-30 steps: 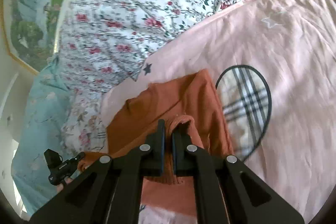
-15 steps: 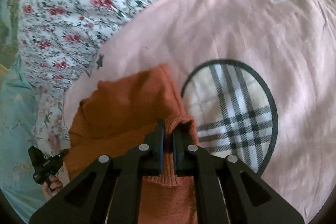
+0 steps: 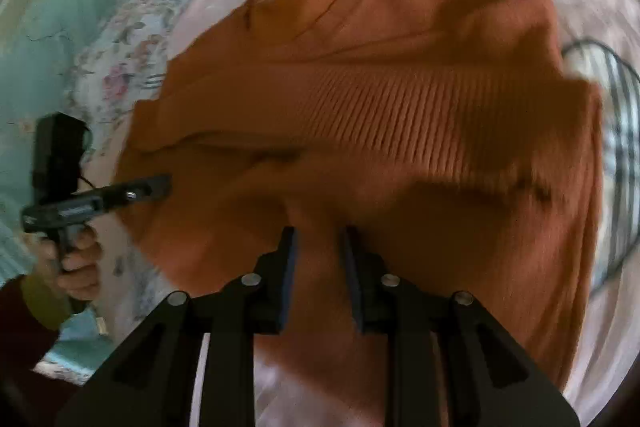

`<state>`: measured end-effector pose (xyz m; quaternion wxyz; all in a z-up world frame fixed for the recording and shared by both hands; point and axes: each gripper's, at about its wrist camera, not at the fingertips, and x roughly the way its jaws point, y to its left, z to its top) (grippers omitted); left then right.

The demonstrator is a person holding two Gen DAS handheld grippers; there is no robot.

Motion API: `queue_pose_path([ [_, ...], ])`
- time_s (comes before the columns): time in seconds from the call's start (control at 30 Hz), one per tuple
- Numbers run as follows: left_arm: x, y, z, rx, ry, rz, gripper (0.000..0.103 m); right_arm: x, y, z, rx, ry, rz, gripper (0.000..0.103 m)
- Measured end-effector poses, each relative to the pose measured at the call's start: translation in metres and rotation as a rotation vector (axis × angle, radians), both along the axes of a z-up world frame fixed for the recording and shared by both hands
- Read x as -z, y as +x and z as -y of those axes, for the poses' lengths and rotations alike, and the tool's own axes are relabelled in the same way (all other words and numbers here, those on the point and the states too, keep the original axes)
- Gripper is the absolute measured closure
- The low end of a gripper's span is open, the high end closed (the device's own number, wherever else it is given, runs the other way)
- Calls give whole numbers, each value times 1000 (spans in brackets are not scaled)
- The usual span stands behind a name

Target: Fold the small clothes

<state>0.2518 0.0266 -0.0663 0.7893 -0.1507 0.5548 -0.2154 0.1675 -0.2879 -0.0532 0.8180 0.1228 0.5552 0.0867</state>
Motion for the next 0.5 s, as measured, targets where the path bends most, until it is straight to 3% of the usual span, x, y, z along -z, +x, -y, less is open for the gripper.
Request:
queue_pose_path([
  [0.07,-1,25,-7,-13,39,10,90,-2,25,15,30,-35,14,80],
  [0.2,-25,77,-31,-137,131,98,86,-31,59,56,178,-89,111,79],
  [0.3,-42,104,-57,-259,126,141,74,-47,69,84,301,-125,161,77],
  [0.37,-50,111,-71,-314,113,149,73,-49,67,94,342,-104,164,77],
  [0.5,-64,87,-79,-342,49,171,71,-57,43,84,359,-63,175,77],
])
